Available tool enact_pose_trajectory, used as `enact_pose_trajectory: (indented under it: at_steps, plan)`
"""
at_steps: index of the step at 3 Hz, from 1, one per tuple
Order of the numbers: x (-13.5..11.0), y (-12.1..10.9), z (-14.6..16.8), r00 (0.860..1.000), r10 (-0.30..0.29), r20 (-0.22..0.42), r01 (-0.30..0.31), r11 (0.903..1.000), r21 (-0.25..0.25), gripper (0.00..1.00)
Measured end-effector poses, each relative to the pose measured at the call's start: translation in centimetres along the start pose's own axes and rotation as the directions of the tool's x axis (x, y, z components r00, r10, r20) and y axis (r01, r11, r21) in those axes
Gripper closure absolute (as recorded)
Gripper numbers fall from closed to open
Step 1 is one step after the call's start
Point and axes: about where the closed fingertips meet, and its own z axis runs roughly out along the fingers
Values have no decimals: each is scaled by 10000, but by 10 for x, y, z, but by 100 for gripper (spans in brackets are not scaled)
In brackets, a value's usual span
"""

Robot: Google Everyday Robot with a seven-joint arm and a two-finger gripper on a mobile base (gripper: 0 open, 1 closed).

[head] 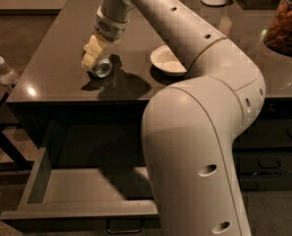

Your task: Place 7up can into top drawer

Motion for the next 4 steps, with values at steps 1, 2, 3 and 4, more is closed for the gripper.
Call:
enact_pose_trajectory:
  at_steps: [1, 2, 3, 4]
  plan:
    - [5, -4, 8, 9996, 257, -99, -259, 9996, -147, 0]
    - [12, -9, 15, 9989, 464, -116, -467, 9985, -273, 19]
    - [12, -9, 15, 9989, 464, -116, -467, 9985, -273, 42]
    - [12, -9, 15, 9989, 464, -116, -467, 9985, -273, 65]
